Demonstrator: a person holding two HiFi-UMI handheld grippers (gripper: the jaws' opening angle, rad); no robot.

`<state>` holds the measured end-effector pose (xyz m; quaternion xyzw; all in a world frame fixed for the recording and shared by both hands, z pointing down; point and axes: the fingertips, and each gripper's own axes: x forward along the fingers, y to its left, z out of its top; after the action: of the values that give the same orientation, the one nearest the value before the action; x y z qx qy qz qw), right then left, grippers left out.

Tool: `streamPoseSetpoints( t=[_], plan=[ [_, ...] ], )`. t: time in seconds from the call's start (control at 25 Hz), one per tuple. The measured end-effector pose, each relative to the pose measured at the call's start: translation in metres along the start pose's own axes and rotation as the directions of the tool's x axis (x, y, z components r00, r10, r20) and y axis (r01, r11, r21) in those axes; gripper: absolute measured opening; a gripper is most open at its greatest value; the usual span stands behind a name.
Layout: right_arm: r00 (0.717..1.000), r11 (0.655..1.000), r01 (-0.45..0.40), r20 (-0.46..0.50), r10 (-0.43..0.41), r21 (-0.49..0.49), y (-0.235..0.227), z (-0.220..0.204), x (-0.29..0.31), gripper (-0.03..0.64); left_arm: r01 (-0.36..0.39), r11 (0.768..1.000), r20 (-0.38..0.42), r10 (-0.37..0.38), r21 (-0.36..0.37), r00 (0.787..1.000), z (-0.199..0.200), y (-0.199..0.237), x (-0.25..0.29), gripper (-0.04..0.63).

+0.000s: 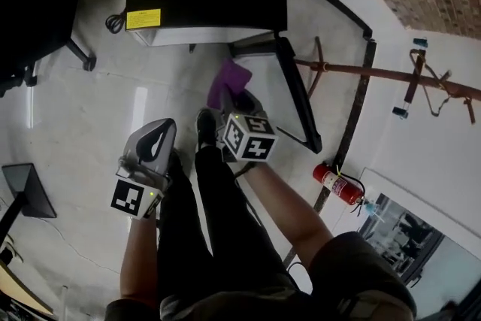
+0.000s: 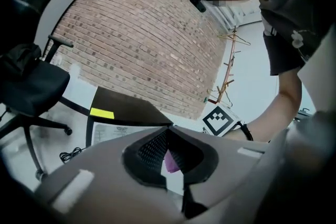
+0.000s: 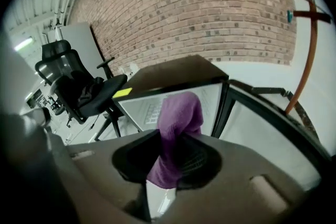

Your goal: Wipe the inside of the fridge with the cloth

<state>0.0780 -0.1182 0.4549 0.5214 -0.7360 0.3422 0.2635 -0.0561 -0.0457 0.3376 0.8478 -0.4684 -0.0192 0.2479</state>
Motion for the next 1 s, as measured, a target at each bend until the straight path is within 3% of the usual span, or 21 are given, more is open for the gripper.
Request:
streamPoseSetpoints(
  t=[0.28, 0.56, 0.84, 1.0],
  plan=[
    [0.994, 0.999, -0.002, 0.113, -0.003, 0.051, 0.045, 0.052, -0.115, 0.074, 0.094, 0.995, -0.023, -0.094, 0.042, 0.995, 0.082, -0.063, -0.033, 0.017],
    [0.993, 0.999, -0.040, 0.115, 0.040, 0.003, 0.082, 0.040, -0.229, 0.074, 0.220, 0.972, -0.068, -0.215, 0.080, 0.974, 0.110, -0.127, -0.066, 0.017],
    [0.984, 0.998, -0.064, 0.167, 0.059, 0.027, 0.065, 0.034, -0.304, 0.074, 0.275, 0.949, -0.051, -0.270, 0.152, 0.962, 0.155, -0.198, -0.067, 0.017],
    [0.978, 0.993, -0.116, 0.177, 0.109, 0.030, 0.065, 0.018, -0.335, 0.074, 0.254, 0.948, -0.017, -0.256, 0.192, 0.967, 0.166, -0.237, -0.084, 0.017]
  ],
)
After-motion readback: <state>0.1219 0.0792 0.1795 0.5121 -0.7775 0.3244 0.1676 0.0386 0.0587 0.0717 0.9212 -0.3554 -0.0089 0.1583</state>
